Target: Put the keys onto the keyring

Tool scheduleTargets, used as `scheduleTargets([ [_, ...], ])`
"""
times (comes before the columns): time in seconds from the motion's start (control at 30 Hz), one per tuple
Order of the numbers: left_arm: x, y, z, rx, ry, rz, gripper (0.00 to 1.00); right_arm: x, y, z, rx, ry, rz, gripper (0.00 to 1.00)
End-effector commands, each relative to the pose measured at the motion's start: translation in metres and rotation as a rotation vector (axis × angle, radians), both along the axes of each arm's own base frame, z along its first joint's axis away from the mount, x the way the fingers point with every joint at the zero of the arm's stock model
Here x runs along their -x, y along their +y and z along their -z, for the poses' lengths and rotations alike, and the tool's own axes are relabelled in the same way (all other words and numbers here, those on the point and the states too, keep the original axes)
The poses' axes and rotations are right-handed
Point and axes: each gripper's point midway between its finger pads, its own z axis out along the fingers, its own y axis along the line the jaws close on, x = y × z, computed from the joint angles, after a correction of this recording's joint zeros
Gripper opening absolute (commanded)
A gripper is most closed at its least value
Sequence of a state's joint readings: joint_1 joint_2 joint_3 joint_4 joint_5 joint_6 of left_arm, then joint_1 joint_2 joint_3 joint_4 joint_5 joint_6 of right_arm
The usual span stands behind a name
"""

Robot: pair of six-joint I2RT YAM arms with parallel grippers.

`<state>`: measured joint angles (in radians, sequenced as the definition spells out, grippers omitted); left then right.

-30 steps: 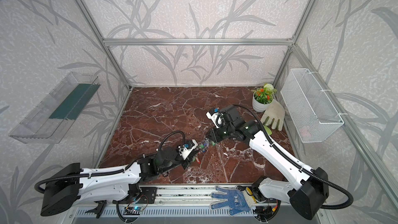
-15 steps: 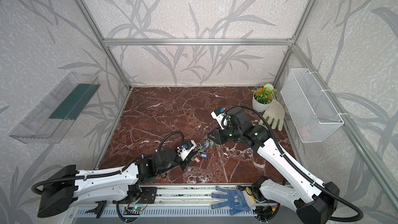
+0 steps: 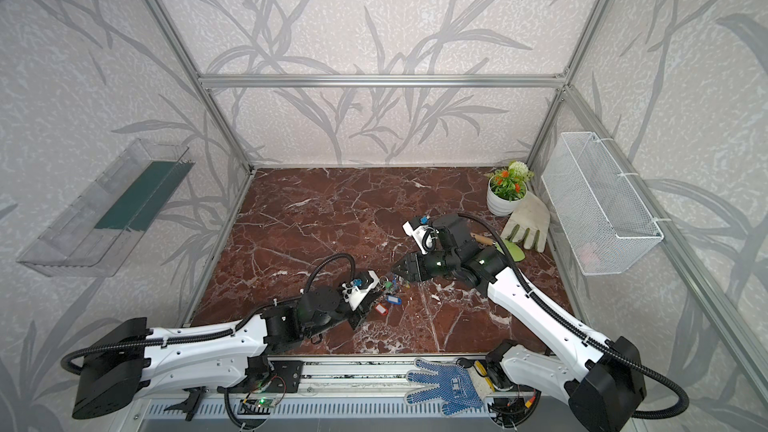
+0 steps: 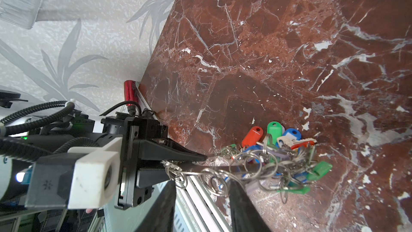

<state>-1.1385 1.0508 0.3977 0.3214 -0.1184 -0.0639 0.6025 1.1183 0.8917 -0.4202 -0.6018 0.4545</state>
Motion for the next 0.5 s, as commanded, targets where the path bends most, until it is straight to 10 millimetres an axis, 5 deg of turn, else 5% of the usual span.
scheduleTargets([
  [0.0,-0.005,-0.011,-0.044,0.131,-0.059,-0.006,0.00,-0.004,0.004,-0.001,-0.035,0.005,0.008,0.42],
  [0.47,-0.006,-0.010,-0.042,0.125,-0.067,-0.011,0.00,-0.004,0.003,0.006,-0.047,0.041,0.011,0.40],
])
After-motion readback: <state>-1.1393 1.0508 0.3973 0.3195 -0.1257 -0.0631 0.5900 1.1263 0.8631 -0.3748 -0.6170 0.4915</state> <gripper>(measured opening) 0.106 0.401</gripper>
